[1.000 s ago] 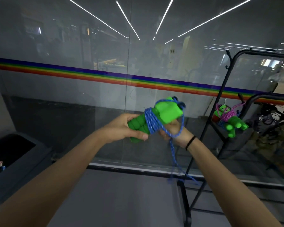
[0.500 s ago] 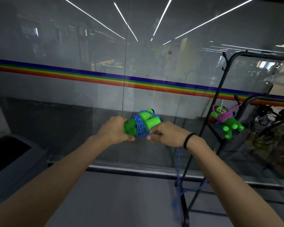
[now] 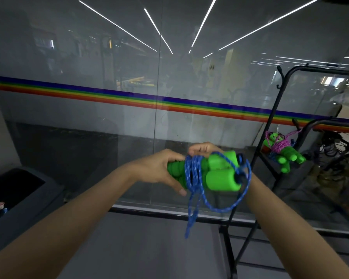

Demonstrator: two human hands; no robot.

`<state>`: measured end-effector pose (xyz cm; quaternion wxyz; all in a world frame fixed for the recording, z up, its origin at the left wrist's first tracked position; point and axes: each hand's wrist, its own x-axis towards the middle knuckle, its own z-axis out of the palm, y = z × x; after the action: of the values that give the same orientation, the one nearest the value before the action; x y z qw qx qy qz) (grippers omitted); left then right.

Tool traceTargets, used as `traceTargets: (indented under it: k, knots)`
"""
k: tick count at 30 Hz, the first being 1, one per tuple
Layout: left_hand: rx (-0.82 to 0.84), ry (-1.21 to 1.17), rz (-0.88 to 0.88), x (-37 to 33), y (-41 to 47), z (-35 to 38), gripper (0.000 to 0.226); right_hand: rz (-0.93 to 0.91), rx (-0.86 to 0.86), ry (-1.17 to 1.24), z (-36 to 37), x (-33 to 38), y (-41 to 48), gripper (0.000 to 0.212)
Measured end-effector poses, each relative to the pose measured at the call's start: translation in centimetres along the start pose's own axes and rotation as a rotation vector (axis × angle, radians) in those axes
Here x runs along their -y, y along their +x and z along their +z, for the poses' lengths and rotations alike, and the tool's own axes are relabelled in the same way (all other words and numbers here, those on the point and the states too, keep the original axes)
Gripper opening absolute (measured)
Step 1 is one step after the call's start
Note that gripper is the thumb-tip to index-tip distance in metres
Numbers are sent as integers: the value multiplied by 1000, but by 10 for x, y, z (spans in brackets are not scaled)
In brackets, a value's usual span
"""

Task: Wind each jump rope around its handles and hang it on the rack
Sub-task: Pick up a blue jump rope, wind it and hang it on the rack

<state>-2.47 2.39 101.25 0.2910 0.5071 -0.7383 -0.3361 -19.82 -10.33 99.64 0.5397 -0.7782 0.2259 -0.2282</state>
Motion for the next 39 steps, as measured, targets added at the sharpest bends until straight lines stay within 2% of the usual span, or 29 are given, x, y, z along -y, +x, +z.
traceTargets:
  k: [1,4,8,11,14,17,21,26,28,30,33,37,39]
  knots:
    - [-53,-84,-1,0,0,2,37,15,-111,87,4,-5,-3,54]
    - [-252,-279,-73,3,1,1,31,28,12,51,19,-3,4,33]
    - [-423,-388,-240,13,4,0,27,146,45,-36,28,-6,14,37]
    - [-600,-280,-368,27,7,-6,34,126,56,-310,25,-1,5,36]
    - [-653,128,-462,42,4,-12,36,37,115,-810,26,12,2,29]
    - [-573,429,-466,41,5,-9,37,28,206,-1076,32,32,-3,26]
    - [-271,778,-486,24,12,3,52,55,372,-1246,35,48,-3,27]
    - [-24,885,-450,9,16,6,50,105,513,-1250,30,63,-5,32]
    - [87,889,-423,10,15,6,50,47,513,-1278,29,68,-6,28]
    - [209,830,-363,14,14,8,42,-17,498,-1247,25,70,-3,22]
    - [299,584,-236,17,10,13,27,-88,492,-1012,20,65,-2,16]
    - [185,172,-129,14,-1,15,30,-121,374,-821,3,39,10,9]
    - [63,-5,-72,15,-5,14,35,-92,306,-672,-4,20,12,22]
